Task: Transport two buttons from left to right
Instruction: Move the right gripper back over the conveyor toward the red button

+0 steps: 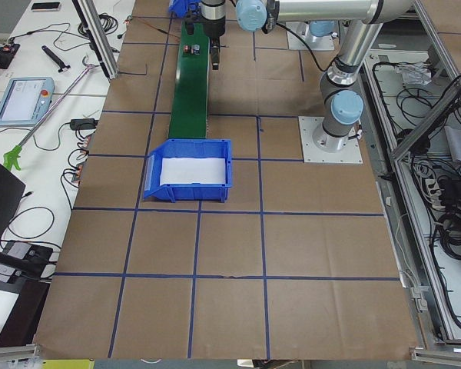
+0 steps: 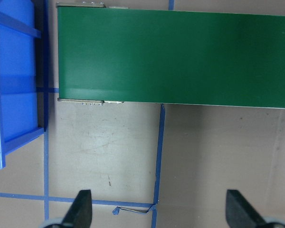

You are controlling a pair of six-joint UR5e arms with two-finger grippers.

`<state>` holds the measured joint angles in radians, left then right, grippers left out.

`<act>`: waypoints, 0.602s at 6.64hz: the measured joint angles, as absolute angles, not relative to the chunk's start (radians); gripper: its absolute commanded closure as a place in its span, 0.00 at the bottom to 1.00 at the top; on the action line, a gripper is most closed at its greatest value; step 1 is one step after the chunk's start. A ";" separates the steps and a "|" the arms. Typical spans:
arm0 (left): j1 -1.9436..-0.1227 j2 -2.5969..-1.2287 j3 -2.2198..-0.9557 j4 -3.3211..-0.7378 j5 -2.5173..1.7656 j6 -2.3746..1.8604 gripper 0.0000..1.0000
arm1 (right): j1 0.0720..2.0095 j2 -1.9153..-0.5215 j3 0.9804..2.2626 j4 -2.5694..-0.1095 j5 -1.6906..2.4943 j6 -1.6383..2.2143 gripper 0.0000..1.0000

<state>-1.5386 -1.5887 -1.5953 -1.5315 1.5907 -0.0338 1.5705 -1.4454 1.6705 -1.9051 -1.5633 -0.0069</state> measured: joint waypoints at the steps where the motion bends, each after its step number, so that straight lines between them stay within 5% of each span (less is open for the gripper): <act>1: -1.539 -1.589 -1.595 -1.531 1.591 -0.034 0.00 | 1.574 -1.421 1.673 -1.939 -1.565 -0.008 0.00; 4: -1.539 -1.589 -1.595 -1.531 1.591 -0.034 0.00 | 1.566 -1.335 1.671 -1.991 -1.564 -0.013 0.00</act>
